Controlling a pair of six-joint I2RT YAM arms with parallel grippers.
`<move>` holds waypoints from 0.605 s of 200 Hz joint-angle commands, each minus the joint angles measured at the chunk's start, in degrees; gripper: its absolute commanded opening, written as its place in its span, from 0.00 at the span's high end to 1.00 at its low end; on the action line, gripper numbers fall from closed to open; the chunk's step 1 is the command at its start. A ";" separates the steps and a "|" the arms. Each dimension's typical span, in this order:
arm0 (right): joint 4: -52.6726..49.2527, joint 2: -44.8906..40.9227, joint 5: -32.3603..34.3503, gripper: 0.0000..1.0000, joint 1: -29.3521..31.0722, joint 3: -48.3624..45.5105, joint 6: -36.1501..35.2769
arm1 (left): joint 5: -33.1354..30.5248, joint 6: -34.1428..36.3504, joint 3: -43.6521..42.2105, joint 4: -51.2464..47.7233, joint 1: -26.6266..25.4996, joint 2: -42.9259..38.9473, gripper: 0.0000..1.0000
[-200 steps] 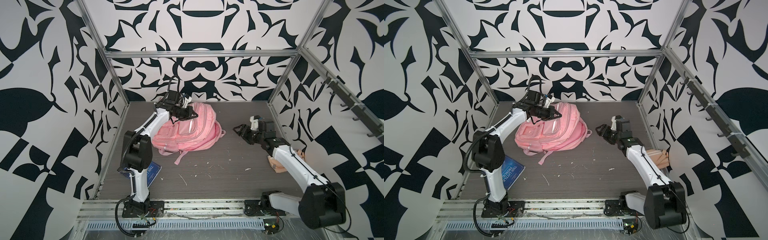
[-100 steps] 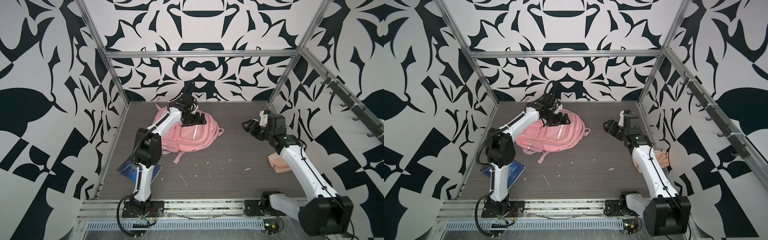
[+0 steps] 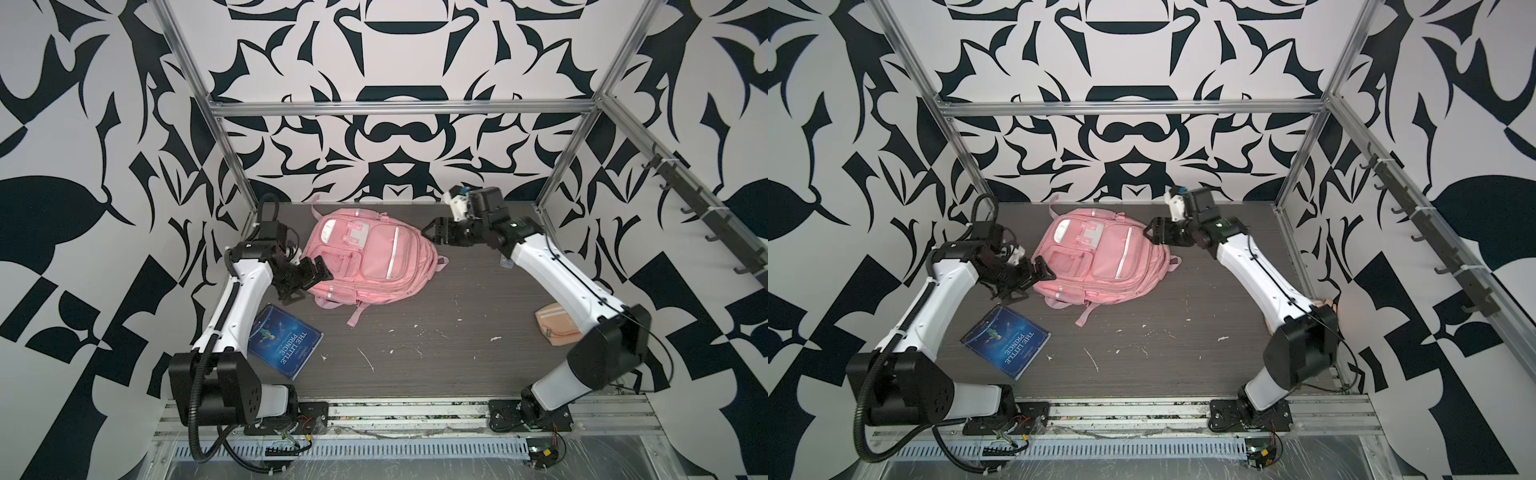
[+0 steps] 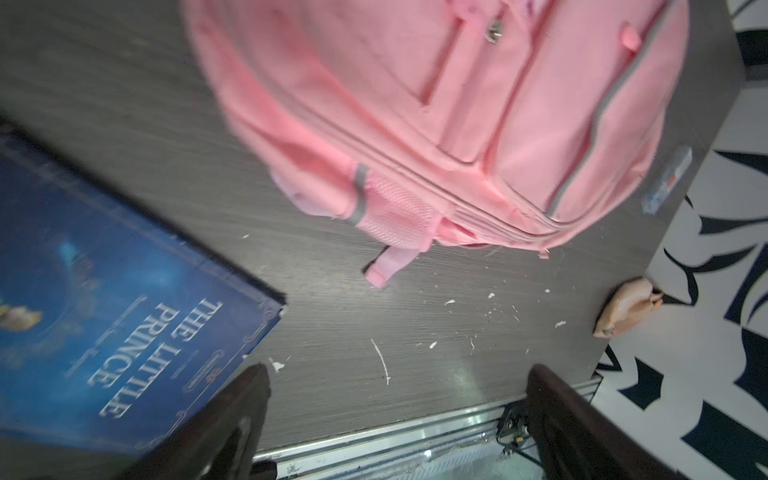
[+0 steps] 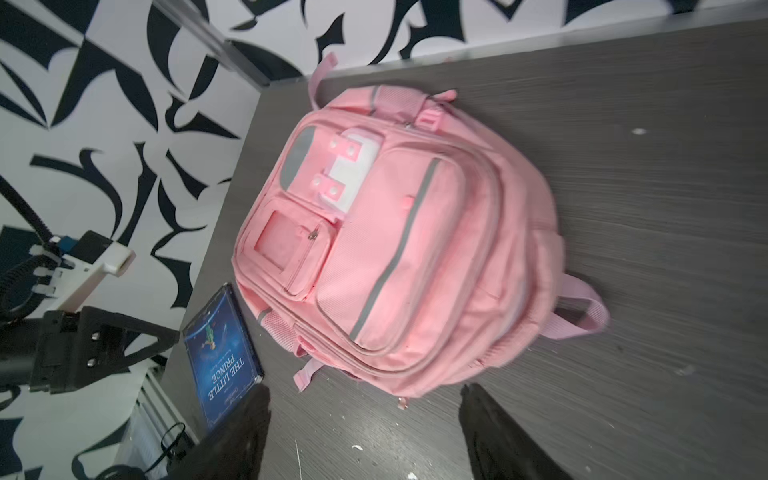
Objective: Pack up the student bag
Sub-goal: 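Release the comic book and withdraw the right gripper while the left releases the backpack, then grasp the blue 'The Little Prince' book's edge with the left gripper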
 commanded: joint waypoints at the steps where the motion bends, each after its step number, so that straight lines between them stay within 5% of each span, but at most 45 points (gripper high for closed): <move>1: -2.80 6.36 -1.71 0.21 5.70 6.65 -1.18 | -5.05 -3.93 -5.37 -1.55 7.01 -2.59 0.01; 33: -4.51 19.06 -4.98 0.20 14.21 18.55 -0.03 | -11.86 -13.07 -9.64 4.64 13.69 -2.20 0.00; 70: -2.48 34.41 -13.85 0.21 21.20 33.60 5.77 | -23.97 -10.92 -10.35 3.11 14.60 -1.04 0.01; 121: -15.38 54.67 -16.15 0.22 26.12 62.34 4.96 | -24.58 -12.91 -19.28 6.11 16.93 -1.85 0.00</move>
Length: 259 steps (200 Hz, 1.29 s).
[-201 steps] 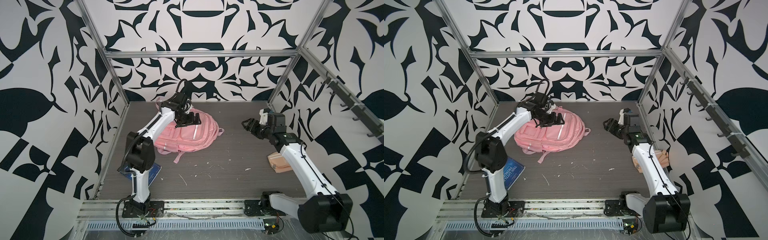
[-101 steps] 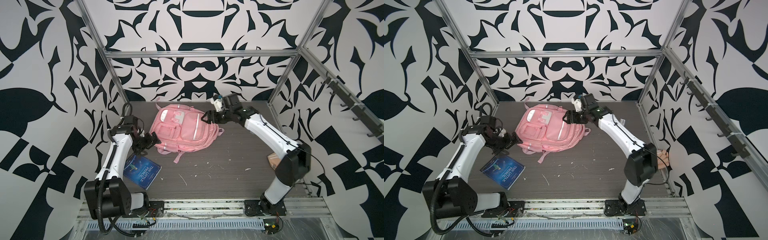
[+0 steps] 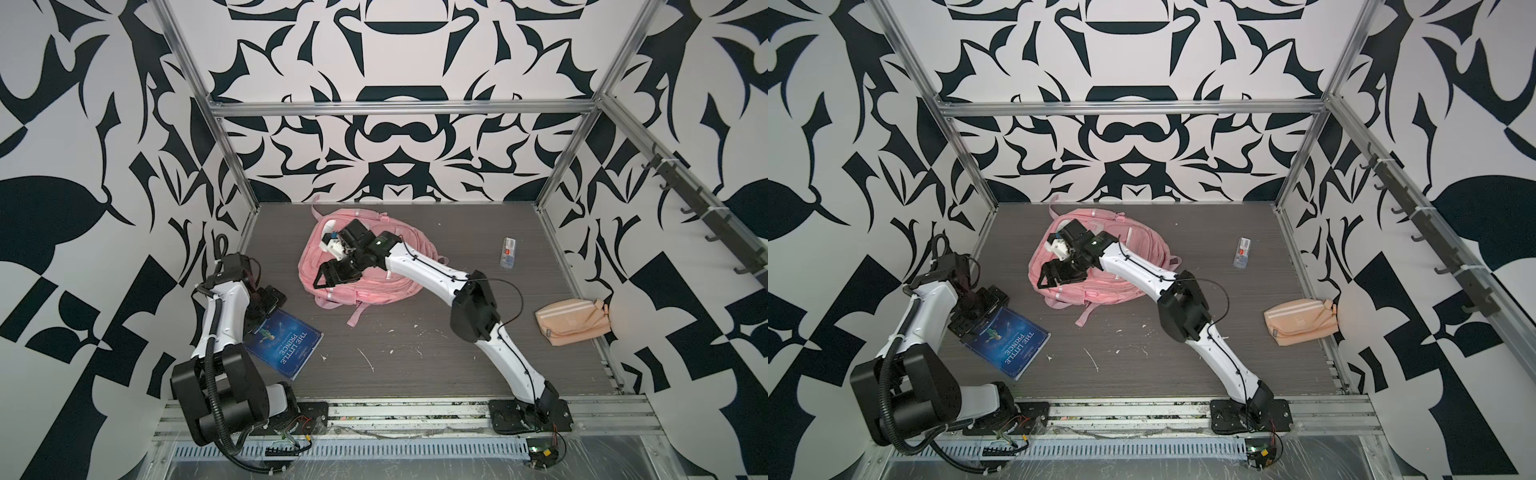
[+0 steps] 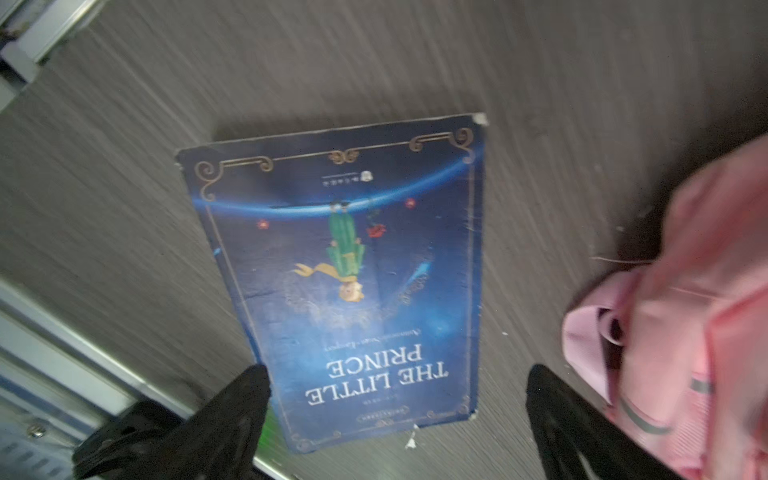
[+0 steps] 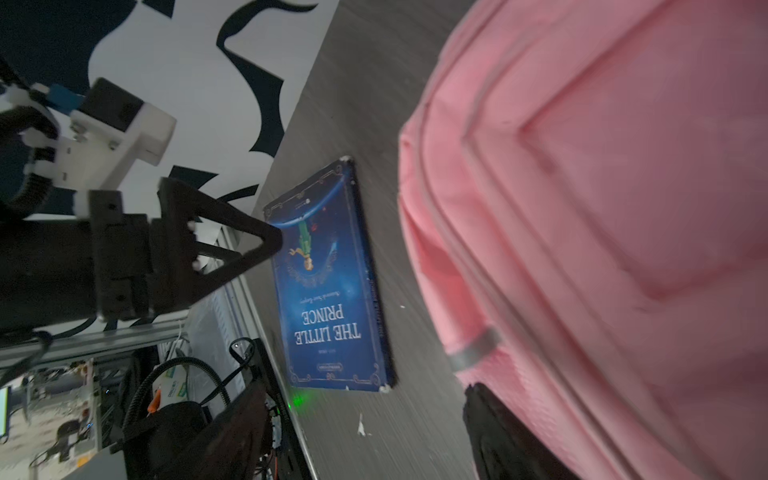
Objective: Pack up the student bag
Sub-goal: 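Grasp the blue 'The Little Prince' book's edge with the left gripper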
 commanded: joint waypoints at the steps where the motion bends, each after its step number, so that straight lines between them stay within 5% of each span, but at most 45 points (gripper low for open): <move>1: -6.36 4.43 -3.29 0.22 0.42 10.76 0.98 | -2.40 -2.75 -3.78 -0.23 0.17 -0.42 0.00; 77: -1.79 9.53 -6.73 0.24 2.53 8.08 3.08 | 3.28 -4.59 -13.77 10.39 0.18 3.52 0.00; 127: 8.46 6.22 -10.30 0.28 2.26 -4.47 6.83 | 10.60 -6.64 -20.94 15.91 0.18 -0.29 0.01; 188: 6.95 8.90 -10.13 0.33 1.92 -6.38 9.29 | 16.79 -6.43 -23.70 20.70 0.14 -1.91 0.05; 259: 1.75 10.48 -10.89 0.36 1.47 -8.39 9.66 | 27.00 -14.16 -29.78 36.63 0.13 -4.19 0.05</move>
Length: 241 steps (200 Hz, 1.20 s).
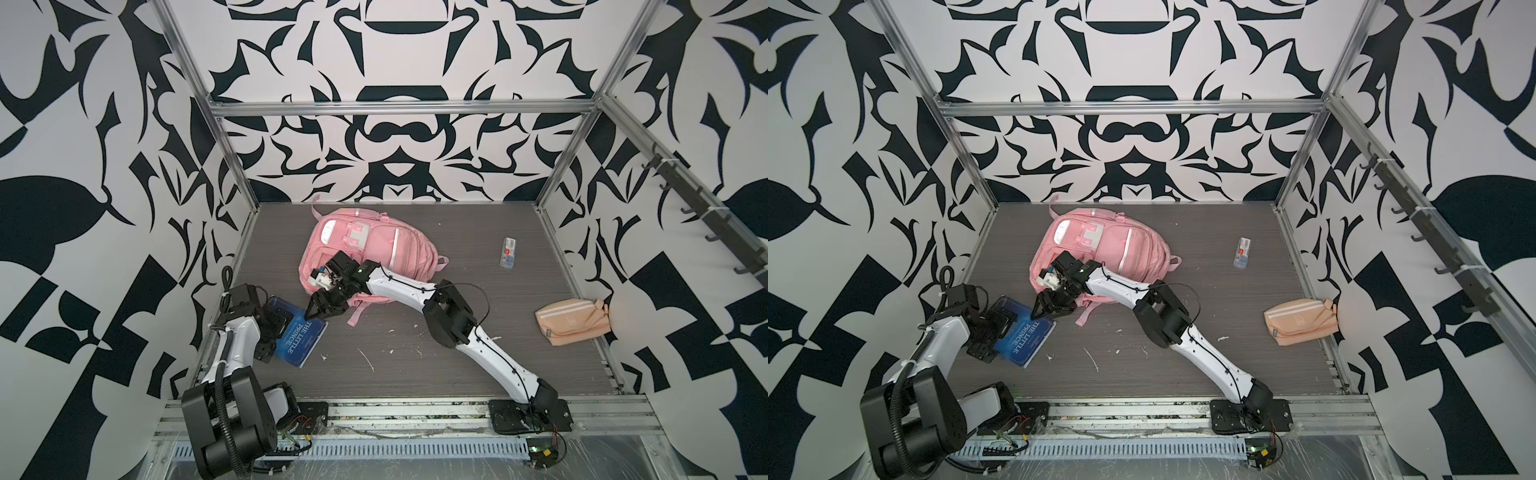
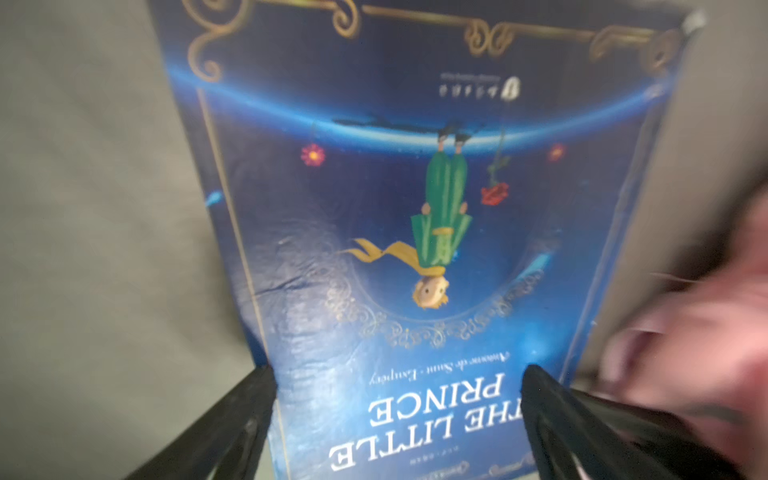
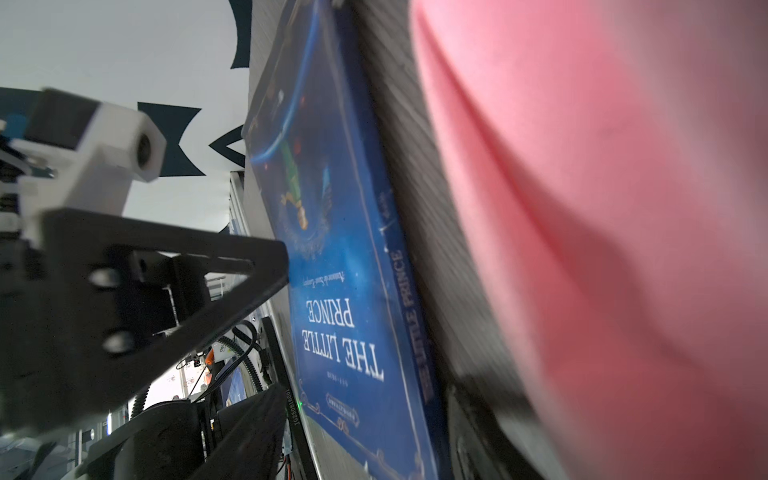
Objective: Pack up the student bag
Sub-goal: 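Grasp the blue 'The Little Prince' book's edge with the left gripper, then lift the blue book upright with the left gripper while the right grasps its spine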
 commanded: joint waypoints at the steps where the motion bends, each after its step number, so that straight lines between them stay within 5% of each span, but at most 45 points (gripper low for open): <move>1: -9.49 1.47 1.81 0.37 -0.45 -1.20 1.67 | 15.17 -4.59 -8.75 13.81 -0.74 4.30 0.05; 43: -8.11 -0.15 0.46 0.47 -0.58 -3.34 1.10 | 17.92 -5.98 -9.22 18.43 -0.81 7.84 0.05; 80: 1.10 -6.51 2.41 0.84 -2.87 -9.25 2.72 | 17.19 -5.87 -9.73 17.69 -0.77 6.54 0.06; 108: 7.85 -13.37 3.15 1.00 -5.21 -13.97 3.77 | 16.57 -3.61 -6.92 14.21 -0.76 1.89 0.06; 148: 8.75 -23.78 -0.27 1.00 -5.70 -17.14 -1.25 | 17.08 5.29 5.90 7.77 -2.92 -2.17 0.01; 192: 12.62 -39.69 -0.53 1.00 -12.13 -32.20 -3.50 | 28.89 9.30 13.19 12.09 -8.24 -6.31 0.01; 241: -5.55 -51.36 -6.30 1.00 -24.12 -37.82 -26.41 | 31.96 21.43 33.69 -2.67 -19.43 1.88 0.01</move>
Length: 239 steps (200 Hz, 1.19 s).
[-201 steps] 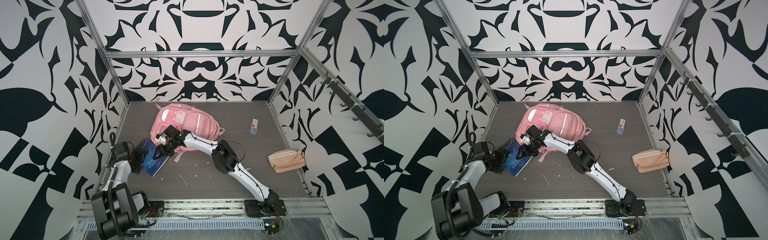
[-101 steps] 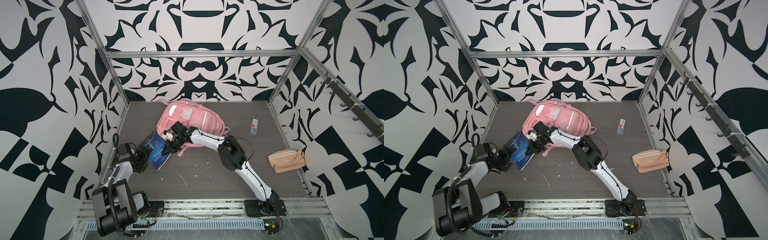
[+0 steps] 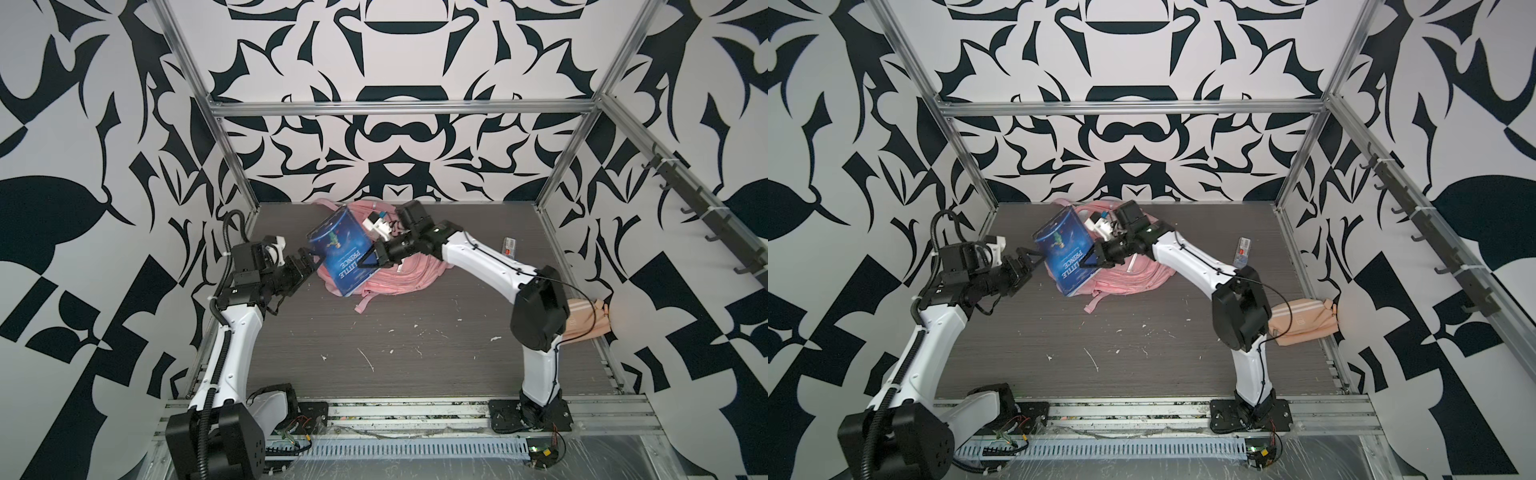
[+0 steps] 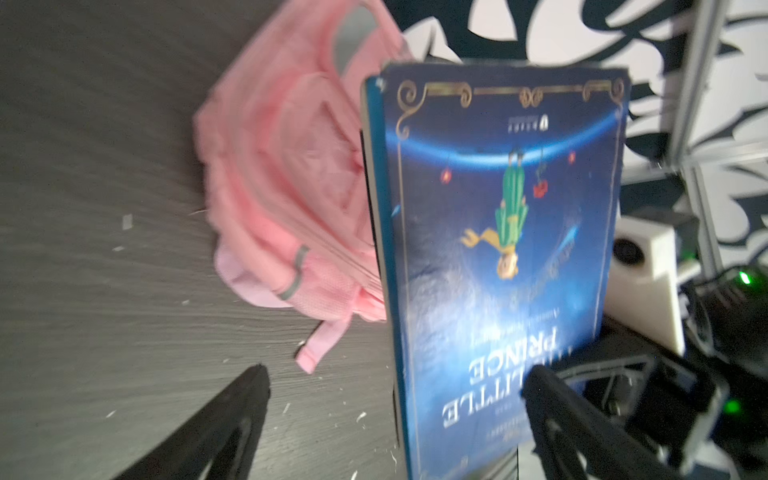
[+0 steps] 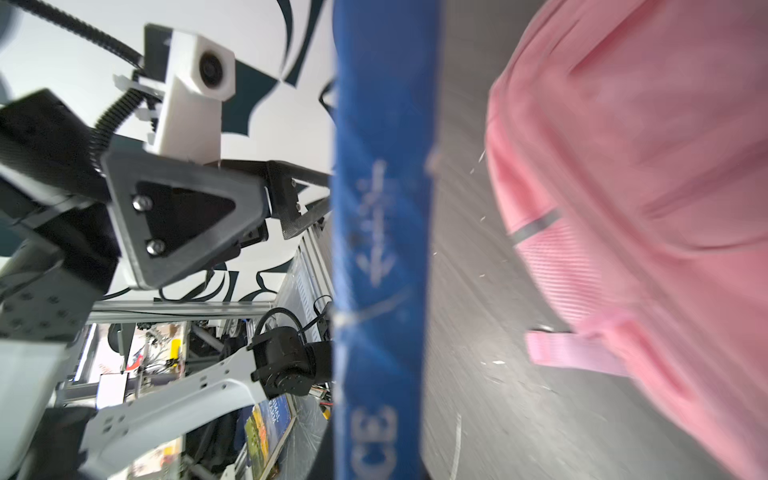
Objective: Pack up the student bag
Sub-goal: 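Lift the blue book upright with the left gripper while the right grasps its spine, then carry the blue book aside with the right gripper while the left releases it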
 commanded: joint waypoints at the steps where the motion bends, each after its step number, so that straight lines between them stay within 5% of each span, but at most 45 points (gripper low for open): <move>1: -8.46 -6.97 -4.34 1.00 -5.29 -2.81 -16.10 | 4.00 8.75 10.19 -9.51 -3.72 4.94 0.01; 32: -13.90 -17.34 -3.70 1.00 -10.15 -14.01 -27.83 | 6.22 17.93 27.80 -18.56 -8.88 16.76 0.00; 61: -16.64 -24.17 -4.30 1.00 -12.06 -20.04 -30.44 | 16.34 17.80 39.95 -15.15 -10.27 27.12 0.07; 99: -17.61 -30.97 -4.77 1.00 -12.41 -25.47 -27.71 | 20.82 15.39 48.53 -13.35 -18.60 39.54 0.05; 126: -17.25 -33.81 -6.82 1.00 -12.71 -29.16 -25.77 | 24.36 14.24 47.35 -10.12 -22.94 42.45 0.05; 165: -19.27 -36.18 -7.90 1.00 -12.95 -32.27 -24.80 | 29.13 -4.91 32.84 18.16 -23.08 37.92 0.04; 239: -19.80 -41.60 -10.25 1.00 -15.02 -37.19 -24.24 | 33.53 -6.95 22.51 23.69 -23.17 32.34 0.05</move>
